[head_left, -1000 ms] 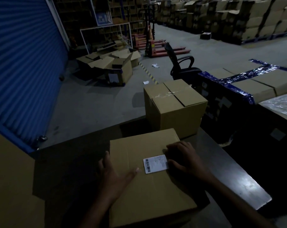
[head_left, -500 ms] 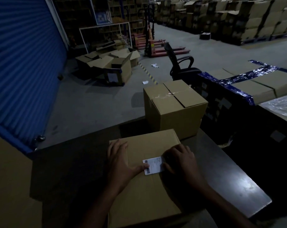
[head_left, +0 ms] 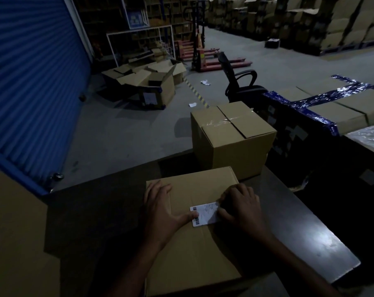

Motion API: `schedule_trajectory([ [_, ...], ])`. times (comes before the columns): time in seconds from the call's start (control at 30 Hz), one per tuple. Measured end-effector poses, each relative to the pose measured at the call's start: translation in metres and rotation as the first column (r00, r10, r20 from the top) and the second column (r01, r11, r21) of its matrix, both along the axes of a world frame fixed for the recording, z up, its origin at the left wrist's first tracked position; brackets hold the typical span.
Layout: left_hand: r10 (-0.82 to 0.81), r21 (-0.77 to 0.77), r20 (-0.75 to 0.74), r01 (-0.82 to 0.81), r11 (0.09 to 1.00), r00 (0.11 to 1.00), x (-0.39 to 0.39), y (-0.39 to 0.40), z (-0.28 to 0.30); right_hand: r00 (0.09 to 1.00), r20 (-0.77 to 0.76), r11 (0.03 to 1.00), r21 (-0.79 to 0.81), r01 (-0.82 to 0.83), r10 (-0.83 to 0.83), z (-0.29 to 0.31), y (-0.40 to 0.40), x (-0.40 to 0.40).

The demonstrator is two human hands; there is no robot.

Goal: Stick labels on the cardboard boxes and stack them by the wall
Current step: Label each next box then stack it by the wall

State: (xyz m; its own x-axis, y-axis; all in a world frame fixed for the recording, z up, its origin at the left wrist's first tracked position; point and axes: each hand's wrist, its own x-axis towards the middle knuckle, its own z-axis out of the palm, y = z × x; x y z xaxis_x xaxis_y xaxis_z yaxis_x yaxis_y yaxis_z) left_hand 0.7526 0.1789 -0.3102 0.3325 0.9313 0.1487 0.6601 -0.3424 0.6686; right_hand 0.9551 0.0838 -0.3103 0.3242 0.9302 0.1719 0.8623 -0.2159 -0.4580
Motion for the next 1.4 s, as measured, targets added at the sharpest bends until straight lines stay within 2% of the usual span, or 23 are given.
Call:
schedule_trajectory([
  [0.13,0.001,0.015,-0.023,-0.001,1.000,1.000,0.000,0.000,0.000,0.998,0.068,1.000,-0.026,-0.015,0.017,-0.001,-0.001,-0.003],
  [0.33,0.002,0.033,-0.002,-0.002,0.999,1.000,0.000,0.003,-0.005,1.000,0.000,0.999,-0.040,-0.024,0.024,0.003,-0.001,0.001],
  [0.47,0.009,0.061,-0.033,-0.007,0.998,0.999,0.000,0.002,-0.004,0.997,0.055,0.998,-0.031,-0.047,0.049,0.000,-0.003,0.001],
  [0.7,0.004,0.046,-0.001,-0.004,0.999,1.000,0.000,0.002,-0.006,0.999,-0.028,0.999,-0.027,-0.019,0.018,0.003,-0.001,0.002],
  [0.83,0.004,0.037,0.014,-0.005,0.999,1.000,0.000,0.002,-0.007,0.999,0.020,0.999,-0.028,-0.026,0.027,0.002,-0.002,0.001],
  [0.97,0.014,0.039,-0.017,-0.013,0.999,1.000,0.001,0.001,-0.005,0.999,-0.022,0.998,-0.045,-0.040,0.039,0.003,-0.003,0.001],
  [1.07,0.014,0.030,-0.013,-0.014,0.999,1.000,0.000,0.001,-0.004,0.992,-0.128,0.999,0.029,0.014,-0.010,0.005,-0.003,0.003],
  [1.27,-0.002,0.006,-0.017,0.002,1.000,1.000,0.000,0.001,-0.004,0.986,-0.075,0.988,-0.036,0.148,-0.150,0.002,-0.029,-0.018],
  [1.4,0.013,0.024,-0.010,-0.012,1.000,1.000,0.000,-0.001,-0.004,0.990,-0.075,0.992,0.033,0.122,-0.119,-0.002,-0.035,-0.028],
])
